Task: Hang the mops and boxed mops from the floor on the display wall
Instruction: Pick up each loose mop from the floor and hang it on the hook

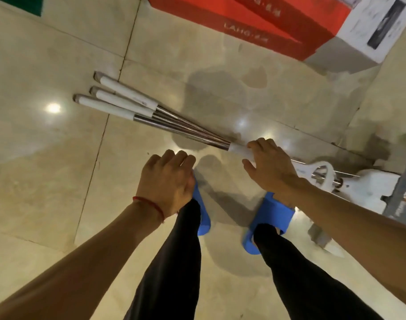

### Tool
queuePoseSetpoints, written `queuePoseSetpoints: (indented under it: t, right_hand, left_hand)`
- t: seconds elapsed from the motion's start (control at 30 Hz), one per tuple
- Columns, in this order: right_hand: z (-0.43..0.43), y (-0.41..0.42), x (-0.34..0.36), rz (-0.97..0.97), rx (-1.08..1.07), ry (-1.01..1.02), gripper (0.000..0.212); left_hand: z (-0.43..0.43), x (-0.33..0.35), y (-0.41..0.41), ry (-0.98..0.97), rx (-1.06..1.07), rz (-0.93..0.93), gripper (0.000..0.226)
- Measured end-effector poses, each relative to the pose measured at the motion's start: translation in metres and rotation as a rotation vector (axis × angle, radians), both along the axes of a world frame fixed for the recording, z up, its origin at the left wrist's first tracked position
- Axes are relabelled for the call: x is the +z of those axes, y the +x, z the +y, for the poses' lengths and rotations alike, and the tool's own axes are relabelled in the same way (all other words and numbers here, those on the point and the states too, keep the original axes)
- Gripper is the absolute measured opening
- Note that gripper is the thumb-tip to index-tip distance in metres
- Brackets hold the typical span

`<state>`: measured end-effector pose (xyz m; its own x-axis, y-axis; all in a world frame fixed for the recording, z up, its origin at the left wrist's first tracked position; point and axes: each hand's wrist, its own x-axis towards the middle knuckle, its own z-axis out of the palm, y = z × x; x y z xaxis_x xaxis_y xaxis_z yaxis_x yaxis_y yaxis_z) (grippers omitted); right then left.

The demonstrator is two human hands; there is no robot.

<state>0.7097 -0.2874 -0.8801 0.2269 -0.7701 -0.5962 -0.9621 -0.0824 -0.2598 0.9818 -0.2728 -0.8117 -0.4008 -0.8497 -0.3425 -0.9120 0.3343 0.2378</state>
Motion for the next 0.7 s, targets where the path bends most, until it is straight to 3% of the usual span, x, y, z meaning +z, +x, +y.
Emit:
queuePoseSetpoints:
  t: [0.2, 0.33, 0.4, 0.53, 0.63, 0.7]
  right_hand:
    - [-0.002, 0.009, -0.073, -0.016, 0.046, 0.065, 0.045]
    - [-0.008, 0.007, -0.058, -0.103, -0.025, 0.275, 0.051]
    - [-0.014, 0.003, -0.038, -0.137, -0.026, 0.342, 0.051]
    - [-0.024, -0.004, 0.015, -0.154, 0.028, 0.469, 0.017]
    - [-0.025, -0.015, 0.057, -0.176, 0.026, 0.471, 0.015]
    - [-0.022, -0.024, 0.083, -0.222, 0.002, 0.461, 0.017]
  left_hand:
    - [0.019, -0.073, -0.01, 0.103, 0.054, -0.097, 0.01]
    - [0.02, -0.06, -0.028, 0.175, 0.137, -0.079, 0.009]
    - [0.016, -0.033, -0.034, 0.268, 0.239, 0.019, 0.011]
    - [0.008, 0.026, -0.043, 0.5, 0.634, 0.184, 0.024]
    - [-0.008, 0.07, -0.048, 0.653, 1.192, 0.405, 0.024]
    - [-0.021, 0.098, -0.046, 0.64, 1.499, 0.623, 0.028]
